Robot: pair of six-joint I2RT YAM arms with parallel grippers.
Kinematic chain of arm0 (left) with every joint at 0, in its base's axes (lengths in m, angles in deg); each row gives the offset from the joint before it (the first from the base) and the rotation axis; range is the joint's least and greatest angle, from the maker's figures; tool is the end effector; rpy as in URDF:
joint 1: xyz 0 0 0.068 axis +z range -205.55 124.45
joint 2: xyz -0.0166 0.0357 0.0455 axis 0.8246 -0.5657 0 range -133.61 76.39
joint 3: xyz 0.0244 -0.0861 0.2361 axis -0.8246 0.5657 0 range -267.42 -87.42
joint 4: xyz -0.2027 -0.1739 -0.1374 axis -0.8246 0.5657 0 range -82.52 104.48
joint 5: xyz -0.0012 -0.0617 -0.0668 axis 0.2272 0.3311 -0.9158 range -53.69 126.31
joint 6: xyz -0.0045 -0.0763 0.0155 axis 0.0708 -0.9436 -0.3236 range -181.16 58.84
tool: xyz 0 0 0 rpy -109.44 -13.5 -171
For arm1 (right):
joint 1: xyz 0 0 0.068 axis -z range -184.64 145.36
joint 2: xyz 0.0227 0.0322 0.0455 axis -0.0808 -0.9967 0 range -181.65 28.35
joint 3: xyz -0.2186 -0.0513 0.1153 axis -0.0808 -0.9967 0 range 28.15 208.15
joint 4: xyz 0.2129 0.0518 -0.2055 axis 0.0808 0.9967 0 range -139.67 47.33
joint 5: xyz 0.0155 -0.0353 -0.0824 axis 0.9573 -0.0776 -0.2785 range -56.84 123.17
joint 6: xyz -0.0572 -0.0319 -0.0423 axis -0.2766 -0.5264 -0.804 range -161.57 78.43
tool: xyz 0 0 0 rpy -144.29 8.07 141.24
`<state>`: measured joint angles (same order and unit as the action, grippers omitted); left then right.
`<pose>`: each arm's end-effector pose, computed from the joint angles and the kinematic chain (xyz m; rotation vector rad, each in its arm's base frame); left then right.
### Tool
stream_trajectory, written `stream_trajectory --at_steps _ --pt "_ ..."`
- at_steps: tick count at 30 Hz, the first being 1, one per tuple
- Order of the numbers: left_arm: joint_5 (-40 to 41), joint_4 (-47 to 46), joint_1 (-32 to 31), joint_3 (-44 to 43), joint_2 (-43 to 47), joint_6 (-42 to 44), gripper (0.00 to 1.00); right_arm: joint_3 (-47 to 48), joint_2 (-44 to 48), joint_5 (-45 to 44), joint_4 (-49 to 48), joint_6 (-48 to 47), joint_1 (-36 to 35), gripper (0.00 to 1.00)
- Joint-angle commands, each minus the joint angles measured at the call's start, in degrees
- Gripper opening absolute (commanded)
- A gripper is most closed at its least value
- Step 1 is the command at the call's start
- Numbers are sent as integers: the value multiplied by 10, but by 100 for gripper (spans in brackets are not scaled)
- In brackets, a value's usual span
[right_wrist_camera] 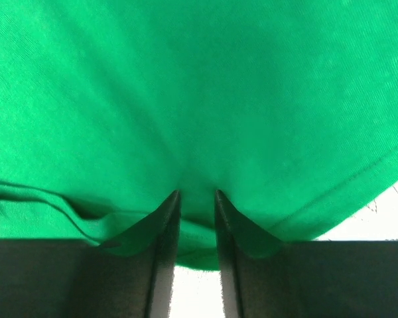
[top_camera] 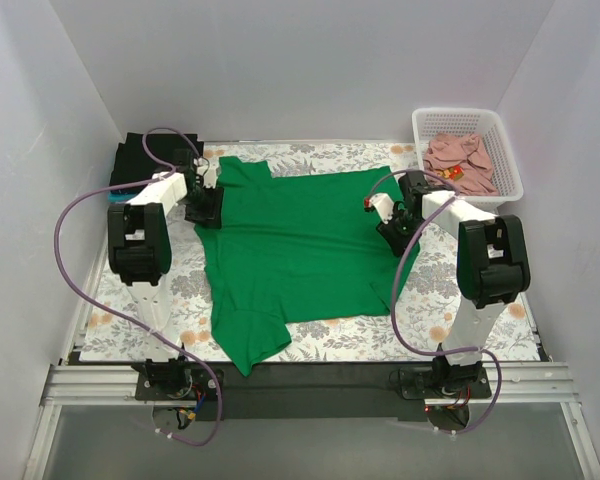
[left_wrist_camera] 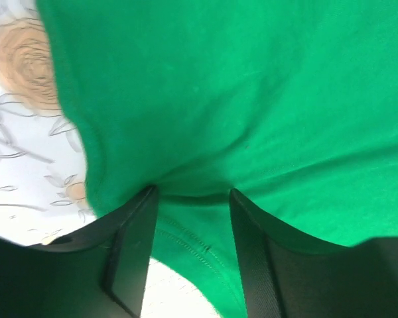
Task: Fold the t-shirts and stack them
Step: Flatten the tshirt out
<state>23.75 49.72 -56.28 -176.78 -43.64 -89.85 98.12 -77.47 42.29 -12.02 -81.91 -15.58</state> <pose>0.4590 -0.0204 0.0965 -0.6494 2.8061 -0.4164 0.3839 0.0851 0.0942 -1.2501 2.5291 0.1141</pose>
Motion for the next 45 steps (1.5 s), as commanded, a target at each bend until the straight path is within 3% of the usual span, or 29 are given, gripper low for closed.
stream_trajectory --at_steps 1,3,6,12,20,28,32,37,41,42,45 --pt "21 34 6 -33 35 21 49 39 44 4 36 -2 0 40" --pt "6 58 6 -41 64 15 52 48 76 12 65 3 -2 47" --pt "-34 93 6 -29 99 4 54 40 117 20 95 14 -18 50" --pt "-123 115 -29 95 226 -5 58 -18 151 9 109 58 -88 58" --pt "-66 59 -65 283 304 -23 58 -59 132 -23 88 94 -146 66" --pt "-30 25 -65 336 296 -10 58 -77 109 -49 62 113 -174 65" --pt "-27 19 -65 343 285 -8 58 -66 89 -45 53 125 -186 61" --pt "-19 9 -65 354 280 -7 58 -66 72 -46 49 124 -190 46" --pt "-13 7 -65 361 278 -6 58 -70 76 -47 53 121 -190 30" --pt "-13 7 -64 361 278 -5 58 -72 83 -46 59 120 -190 21" --pt "-7 8 -64 362 278 -1 58 -73 114 -46 80 118 -190 8"
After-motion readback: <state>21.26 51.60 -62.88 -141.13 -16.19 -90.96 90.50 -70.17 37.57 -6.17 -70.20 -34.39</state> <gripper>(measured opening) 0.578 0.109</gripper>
